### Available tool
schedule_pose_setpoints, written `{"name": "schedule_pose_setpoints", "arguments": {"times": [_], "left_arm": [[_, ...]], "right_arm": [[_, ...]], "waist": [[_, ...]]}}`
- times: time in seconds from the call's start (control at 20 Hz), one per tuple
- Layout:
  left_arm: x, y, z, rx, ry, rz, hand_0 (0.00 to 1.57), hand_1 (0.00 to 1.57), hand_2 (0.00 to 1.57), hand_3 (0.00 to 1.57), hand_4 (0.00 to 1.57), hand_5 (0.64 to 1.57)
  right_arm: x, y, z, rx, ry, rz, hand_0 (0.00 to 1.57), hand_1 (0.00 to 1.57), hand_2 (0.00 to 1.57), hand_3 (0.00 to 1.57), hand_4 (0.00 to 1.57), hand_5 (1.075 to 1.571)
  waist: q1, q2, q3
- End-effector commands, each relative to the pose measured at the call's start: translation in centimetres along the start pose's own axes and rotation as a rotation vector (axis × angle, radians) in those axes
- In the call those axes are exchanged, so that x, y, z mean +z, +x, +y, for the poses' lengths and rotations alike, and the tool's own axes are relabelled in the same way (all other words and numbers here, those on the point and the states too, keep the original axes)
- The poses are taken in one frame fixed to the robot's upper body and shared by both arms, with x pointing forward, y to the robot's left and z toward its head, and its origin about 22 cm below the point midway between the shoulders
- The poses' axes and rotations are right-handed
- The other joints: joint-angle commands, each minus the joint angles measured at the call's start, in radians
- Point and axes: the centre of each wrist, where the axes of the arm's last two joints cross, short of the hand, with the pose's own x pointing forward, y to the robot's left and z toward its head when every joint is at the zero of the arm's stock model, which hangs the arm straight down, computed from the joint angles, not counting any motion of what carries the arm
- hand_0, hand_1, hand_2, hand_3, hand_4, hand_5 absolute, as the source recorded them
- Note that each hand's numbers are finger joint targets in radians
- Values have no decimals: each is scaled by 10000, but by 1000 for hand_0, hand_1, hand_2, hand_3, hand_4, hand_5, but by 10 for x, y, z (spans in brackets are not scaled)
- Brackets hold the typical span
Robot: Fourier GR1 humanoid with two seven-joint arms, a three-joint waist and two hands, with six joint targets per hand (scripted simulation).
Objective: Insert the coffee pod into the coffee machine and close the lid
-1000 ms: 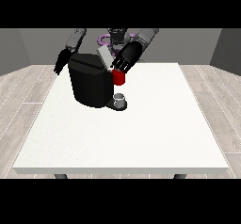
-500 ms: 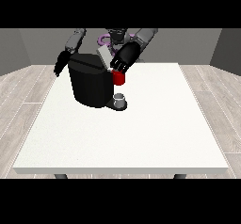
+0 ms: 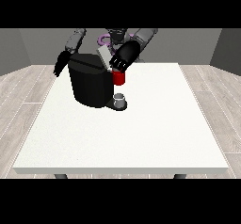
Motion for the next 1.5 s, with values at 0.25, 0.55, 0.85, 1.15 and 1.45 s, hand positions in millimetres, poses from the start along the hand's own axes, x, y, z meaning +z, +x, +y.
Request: {"name": "schedule_pose_setpoints", "arguments": {"times": [0.25, 0.55, 0.85, 1.15, 1.45], "left_arm": [[7, -12, 5, -1511, 65, 216, 1210, 1210, 1220, 1093, 0, 1571], [4, -7, 11, -1479, 539, 170, 1096, 1096, 1127, 990, 0, 1571], [1, -4, 5, -889, 944, -217, 1150, 1150, 1145, 953, 0, 1571], [2, -8, -4, -1308, 978, -602, 1212, 1212, 1186, 971, 0, 1571], [11, -2, 36, -2256, 1803, -1076, 1144, 1144, 1115, 841, 0, 1571]], "right_arm": [[-5, 7, -7, -153, -1, -92, 0, 0, 0, 0, 0, 1571], [-10, 22, 4, -15, -17, -640, 0, 0, 0, 0, 0, 1571], [-3, 16, 11, -105, 177, -336, 0, 0, 0, 0, 0, 1571], [-4, 14, 9, -96, -315, -202, 0, 0, 0, 0, 61, 1571], [-15, 26, -1, 350, -262, -752, 0, 0, 0, 0, 109, 1571]], "waist": [[-44, 113, 2], [-301, 658, 0], [-406, 451, -2], [-26, 242, 0], [-272, 974, 1]]}}
